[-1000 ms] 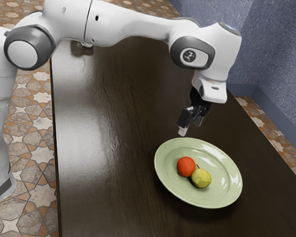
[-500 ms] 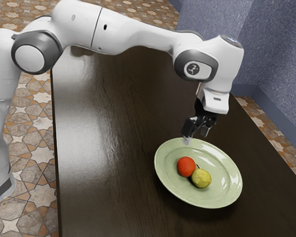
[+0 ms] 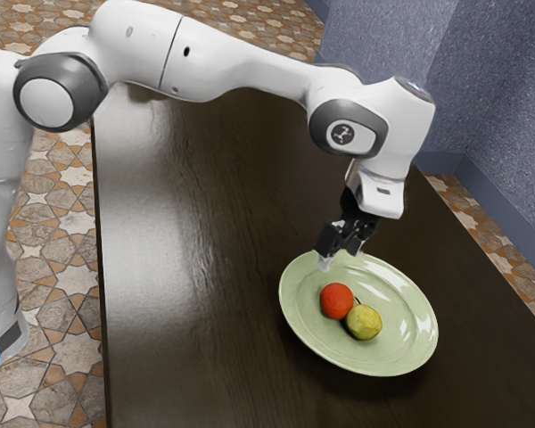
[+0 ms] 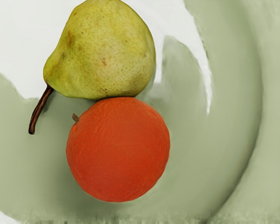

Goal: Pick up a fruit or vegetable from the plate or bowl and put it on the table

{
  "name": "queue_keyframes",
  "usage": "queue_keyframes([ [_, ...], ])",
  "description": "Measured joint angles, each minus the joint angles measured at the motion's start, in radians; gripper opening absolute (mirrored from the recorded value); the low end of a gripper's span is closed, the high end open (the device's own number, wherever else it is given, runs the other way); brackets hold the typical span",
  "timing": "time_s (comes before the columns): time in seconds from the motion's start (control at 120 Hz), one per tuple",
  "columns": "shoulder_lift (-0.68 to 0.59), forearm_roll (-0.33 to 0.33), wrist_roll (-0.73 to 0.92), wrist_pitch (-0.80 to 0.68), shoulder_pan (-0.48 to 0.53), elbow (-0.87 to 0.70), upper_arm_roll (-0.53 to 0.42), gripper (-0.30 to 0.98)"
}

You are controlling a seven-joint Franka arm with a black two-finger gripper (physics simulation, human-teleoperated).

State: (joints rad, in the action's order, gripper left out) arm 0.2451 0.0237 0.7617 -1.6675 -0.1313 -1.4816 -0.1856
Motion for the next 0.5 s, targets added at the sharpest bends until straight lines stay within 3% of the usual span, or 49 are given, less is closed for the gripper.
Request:
queue_keyframes([
  [0.367, -0.06, -0.007, -0.019, 0.008, 0.0, -0.084, -0.01, 0.68],
  [0.5, -0.059, -0.04, -0.023, -0.004, 0.004, -0.084, 0.009, 0.68],
])
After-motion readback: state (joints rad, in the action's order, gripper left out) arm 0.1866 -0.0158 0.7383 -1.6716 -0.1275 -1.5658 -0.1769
